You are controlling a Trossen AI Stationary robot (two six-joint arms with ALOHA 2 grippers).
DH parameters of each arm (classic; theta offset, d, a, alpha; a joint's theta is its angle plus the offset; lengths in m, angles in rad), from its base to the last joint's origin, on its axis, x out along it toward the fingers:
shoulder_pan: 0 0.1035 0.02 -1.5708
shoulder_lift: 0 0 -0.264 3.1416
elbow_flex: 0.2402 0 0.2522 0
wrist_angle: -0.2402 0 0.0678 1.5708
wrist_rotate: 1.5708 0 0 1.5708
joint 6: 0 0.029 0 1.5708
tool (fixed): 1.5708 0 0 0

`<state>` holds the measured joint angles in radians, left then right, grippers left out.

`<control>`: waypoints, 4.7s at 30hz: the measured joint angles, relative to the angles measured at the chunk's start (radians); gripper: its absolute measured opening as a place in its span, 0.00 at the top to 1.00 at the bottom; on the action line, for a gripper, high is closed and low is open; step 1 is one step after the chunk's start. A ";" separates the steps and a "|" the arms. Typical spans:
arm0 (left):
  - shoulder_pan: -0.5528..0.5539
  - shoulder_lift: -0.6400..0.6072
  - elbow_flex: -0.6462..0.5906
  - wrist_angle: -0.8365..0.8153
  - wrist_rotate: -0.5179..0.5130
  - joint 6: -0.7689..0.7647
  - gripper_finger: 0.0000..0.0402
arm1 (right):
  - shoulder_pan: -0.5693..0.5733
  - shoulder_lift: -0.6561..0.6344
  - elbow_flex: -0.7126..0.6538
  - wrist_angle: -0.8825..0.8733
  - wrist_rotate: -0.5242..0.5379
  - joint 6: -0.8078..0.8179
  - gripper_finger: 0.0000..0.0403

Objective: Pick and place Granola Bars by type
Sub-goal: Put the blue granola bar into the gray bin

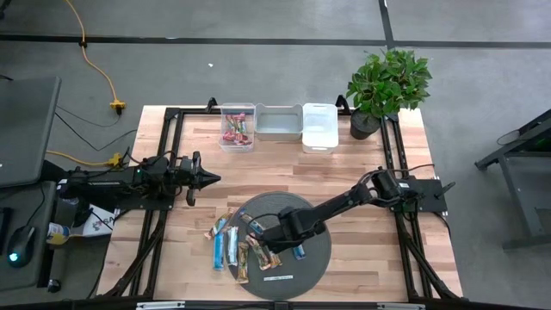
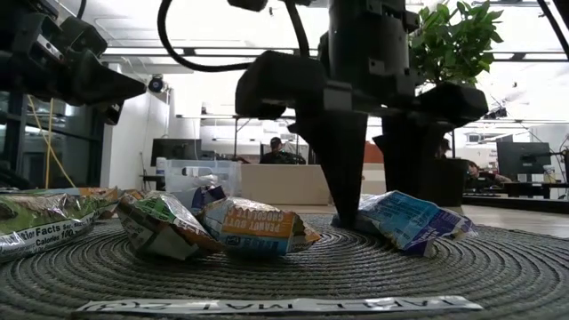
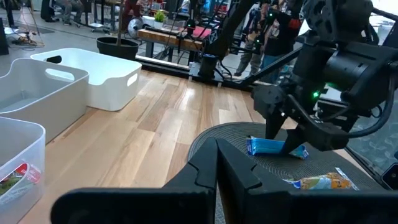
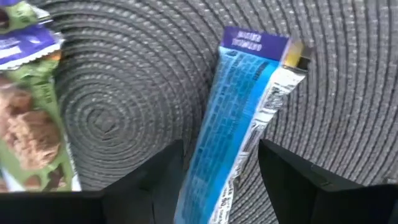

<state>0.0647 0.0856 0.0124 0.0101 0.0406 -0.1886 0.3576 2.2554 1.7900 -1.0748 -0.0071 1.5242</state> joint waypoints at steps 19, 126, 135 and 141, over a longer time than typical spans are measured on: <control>0.000 0.000 0.000 0.000 0.000 0.000 1.00 | -0.004 0.000 -0.008 0.032 0.028 0.013 0.52; 0.000 0.000 0.000 -0.001 -0.003 0.000 1.00 | -0.920 -0.231 -0.004 0.727 -0.145 -1.867 0.86; 0.000 0.001 0.000 -0.002 -0.007 0.000 1.00 | -0.872 -0.195 0.005 0.701 -0.087 -1.954 0.86; 0.000 0.001 0.000 -0.002 -0.007 0.000 1.00 | -0.873 -0.141 0.156 0.525 -0.025 -1.978 0.86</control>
<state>0.0650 0.0868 0.0124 0.0082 0.0338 -0.1883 -0.5152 2.1145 1.9456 -0.5496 -0.0320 -0.4536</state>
